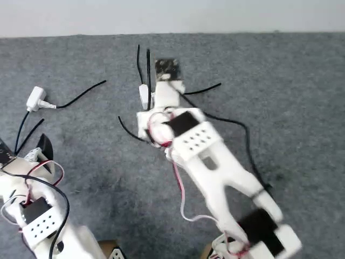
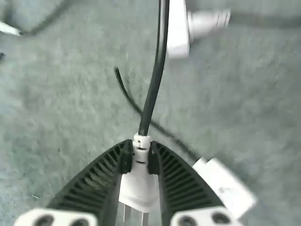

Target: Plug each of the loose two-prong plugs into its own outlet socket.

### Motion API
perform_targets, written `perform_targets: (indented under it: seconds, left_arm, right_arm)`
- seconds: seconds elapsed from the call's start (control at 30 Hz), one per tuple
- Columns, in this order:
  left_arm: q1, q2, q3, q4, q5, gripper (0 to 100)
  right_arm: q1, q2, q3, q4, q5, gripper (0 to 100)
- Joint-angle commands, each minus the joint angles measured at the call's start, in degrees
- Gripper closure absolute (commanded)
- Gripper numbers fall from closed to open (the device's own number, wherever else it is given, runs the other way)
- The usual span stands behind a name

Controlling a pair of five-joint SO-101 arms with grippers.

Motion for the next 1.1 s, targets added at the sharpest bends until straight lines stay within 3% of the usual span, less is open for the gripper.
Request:
perform_targets:
  seconds: [0.0, 0.2, 0.4, 0.57, 0.7, 0.8, 0.93, 1.07]
  left_arm:
    - [2.29, -0.26, -0.31, -1.32, -2.37, 68]
    - [13.54, -0.35, 0.13, 1.14, -10.37, 68]
    - [31.30, -3.69, -4.18, 1.05, -17.23, 68]
    - [45.89, -14.51, -7.60, 2.11, -27.87, 68]
    - [52.31, -25.67, -9.36, 5.89, -41.76, 68]
    - [54.15, -34.02, -7.78, 5.89, -50.37, 68]
    - [56.70, -45.63, -5.14, 5.71, -59.78, 68]
    - [57.49, -43.87, -7.60, 1.23, -63.21, 68]
  right_arm:
    - [1.45, -12.09, -2.73, -0.22, 10.02, 99.1]
    - [0.22, -23.08, -2.64, -4.53, 23.30, 99.1]
    - [0.13, -26.95, -2.64, -13.49, 41.76, 99.1]
    - [0.40, -27.56, -3.43, -18.24, 50.73, 99.1]
    - [-0.04, -28.70, -7.38, -18.07, 52.92, 99.1]
    - [-4.35, -29.67, -9.67, -17.36, 52.92, 99.1]
    - [-10.33, -30.20, -13.54, -10.51, 51.69, 99.1]
    - [-13.41, -29.58, -19.69, -2.59, 44.57, 99.1]
